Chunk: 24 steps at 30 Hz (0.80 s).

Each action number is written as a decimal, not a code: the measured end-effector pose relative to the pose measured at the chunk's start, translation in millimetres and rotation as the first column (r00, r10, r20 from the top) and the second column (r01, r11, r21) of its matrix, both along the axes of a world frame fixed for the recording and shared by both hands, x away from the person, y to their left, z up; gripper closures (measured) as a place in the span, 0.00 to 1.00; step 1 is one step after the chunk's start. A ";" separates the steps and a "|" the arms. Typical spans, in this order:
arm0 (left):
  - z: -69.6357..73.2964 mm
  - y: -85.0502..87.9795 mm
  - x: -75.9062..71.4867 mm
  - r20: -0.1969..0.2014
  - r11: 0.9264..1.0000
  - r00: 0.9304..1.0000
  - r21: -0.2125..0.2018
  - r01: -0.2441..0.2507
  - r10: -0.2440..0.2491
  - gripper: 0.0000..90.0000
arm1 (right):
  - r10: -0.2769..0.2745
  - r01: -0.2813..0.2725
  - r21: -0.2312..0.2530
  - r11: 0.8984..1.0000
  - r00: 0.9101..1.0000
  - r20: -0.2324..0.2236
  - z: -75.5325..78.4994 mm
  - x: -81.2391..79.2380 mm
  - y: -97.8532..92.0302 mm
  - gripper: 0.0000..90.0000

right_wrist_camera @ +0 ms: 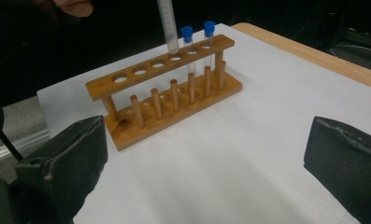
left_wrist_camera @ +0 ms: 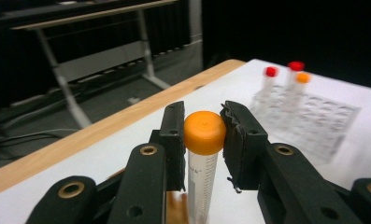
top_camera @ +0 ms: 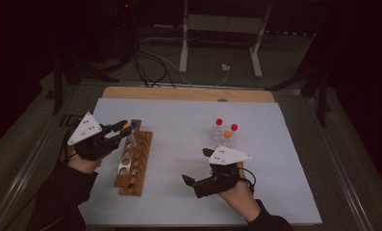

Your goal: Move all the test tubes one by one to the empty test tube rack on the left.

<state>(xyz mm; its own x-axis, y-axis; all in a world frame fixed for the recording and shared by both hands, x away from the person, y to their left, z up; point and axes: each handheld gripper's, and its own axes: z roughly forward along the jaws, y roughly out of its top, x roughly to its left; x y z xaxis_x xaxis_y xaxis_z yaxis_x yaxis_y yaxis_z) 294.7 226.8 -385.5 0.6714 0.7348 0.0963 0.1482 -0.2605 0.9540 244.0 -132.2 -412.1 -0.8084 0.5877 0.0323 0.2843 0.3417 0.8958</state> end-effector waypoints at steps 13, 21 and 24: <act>-27.6 11.1 15.7 -0.070 0.998 0.995 0.002 -0.070 0.070 0.80 | -0.003 0.003 -0.008 1.000 1.000 0.004 -0.6 -0.4 -0.4 0.00; -44.7 11.3 17.0 -0.128 0.998 0.990 0.014 -0.066 0.067 0.80 | -0.005 0.005 -0.008 1.000 1.000 0.003 -0.1 -0.8 -1.5 0.00; -49.6 9.1 17.8 -0.142 0.997 0.987 0.033 -0.064 0.068 0.80 | -0.005 0.005 -0.008 1.000 1.000 0.001 -0.2 -1.0 -1.4 0.00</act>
